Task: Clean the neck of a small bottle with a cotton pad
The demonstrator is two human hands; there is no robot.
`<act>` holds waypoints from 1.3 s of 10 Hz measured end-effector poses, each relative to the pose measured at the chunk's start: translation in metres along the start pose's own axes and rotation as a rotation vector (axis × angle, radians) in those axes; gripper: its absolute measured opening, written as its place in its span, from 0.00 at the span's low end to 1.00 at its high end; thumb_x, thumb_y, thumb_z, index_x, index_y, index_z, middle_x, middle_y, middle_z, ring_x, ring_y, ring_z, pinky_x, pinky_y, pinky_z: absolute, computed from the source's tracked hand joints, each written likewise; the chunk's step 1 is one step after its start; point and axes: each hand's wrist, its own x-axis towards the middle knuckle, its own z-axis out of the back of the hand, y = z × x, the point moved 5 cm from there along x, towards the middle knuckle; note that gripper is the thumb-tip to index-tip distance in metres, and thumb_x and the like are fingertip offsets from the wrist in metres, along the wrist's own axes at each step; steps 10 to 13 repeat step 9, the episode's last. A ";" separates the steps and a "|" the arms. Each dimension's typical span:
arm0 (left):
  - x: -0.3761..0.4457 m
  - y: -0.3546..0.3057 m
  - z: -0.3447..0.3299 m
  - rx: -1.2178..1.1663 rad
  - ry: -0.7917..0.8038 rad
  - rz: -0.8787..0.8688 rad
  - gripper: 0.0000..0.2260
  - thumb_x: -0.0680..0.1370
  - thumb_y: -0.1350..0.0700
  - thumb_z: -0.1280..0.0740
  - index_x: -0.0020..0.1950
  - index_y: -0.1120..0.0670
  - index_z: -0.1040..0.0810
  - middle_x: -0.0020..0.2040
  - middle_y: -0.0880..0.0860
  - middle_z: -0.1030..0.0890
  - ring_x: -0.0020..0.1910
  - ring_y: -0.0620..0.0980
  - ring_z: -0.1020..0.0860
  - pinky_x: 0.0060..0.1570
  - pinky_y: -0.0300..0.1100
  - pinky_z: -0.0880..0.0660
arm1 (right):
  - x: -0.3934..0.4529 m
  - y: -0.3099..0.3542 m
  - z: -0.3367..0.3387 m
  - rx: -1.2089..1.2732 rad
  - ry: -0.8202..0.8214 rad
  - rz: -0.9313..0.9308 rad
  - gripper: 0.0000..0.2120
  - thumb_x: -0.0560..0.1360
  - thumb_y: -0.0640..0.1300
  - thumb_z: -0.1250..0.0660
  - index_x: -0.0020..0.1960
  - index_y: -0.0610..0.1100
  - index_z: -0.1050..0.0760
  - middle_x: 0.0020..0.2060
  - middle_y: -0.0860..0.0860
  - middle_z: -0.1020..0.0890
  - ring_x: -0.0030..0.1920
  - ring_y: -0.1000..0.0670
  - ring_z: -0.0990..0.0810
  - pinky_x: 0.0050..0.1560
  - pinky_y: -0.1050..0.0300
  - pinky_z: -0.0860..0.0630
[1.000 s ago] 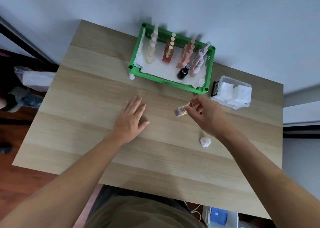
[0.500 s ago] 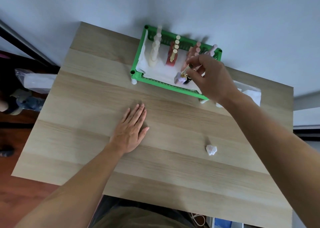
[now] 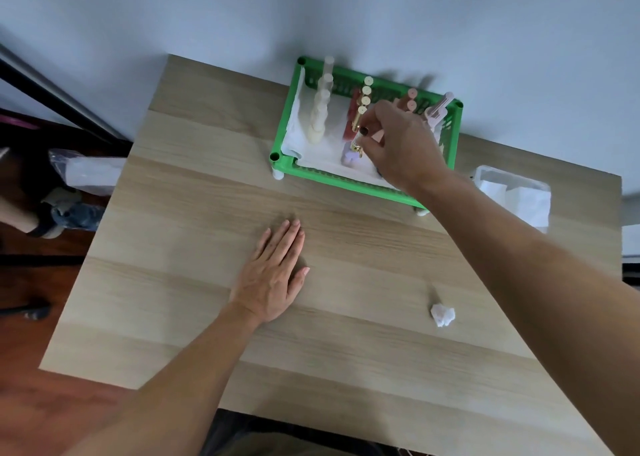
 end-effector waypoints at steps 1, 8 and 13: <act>0.000 0.000 0.001 0.002 0.007 0.004 0.30 0.85 0.43 0.47 0.82 0.59 0.41 0.84 0.56 0.44 0.83 0.53 0.46 0.81 0.55 0.44 | 0.001 0.001 -0.003 0.006 -0.002 -0.016 0.08 0.78 0.44 0.32 0.56 0.46 0.23 0.50 0.51 0.15 0.47 0.48 0.18 0.53 0.46 0.21; 0.000 -0.001 0.002 -0.008 0.052 -0.005 0.30 0.85 0.43 0.49 0.82 0.59 0.43 0.85 0.56 0.47 0.84 0.52 0.49 0.81 0.54 0.45 | -0.008 -0.001 -0.001 0.036 0.016 -0.003 0.11 0.78 0.47 0.31 0.60 0.49 0.24 0.52 0.54 0.15 0.44 0.53 0.21 0.53 0.46 0.20; 0.001 -0.002 0.003 -0.003 0.043 0.003 0.30 0.85 0.44 0.49 0.82 0.59 0.44 0.85 0.56 0.48 0.84 0.52 0.50 0.81 0.54 0.45 | -0.015 -0.003 0.007 0.068 -0.036 -0.015 0.14 0.78 0.45 0.30 0.62 0.48 0.24 0.53 0.54 0.16 0.48 0.50 0.18 0.54 0.44 0.20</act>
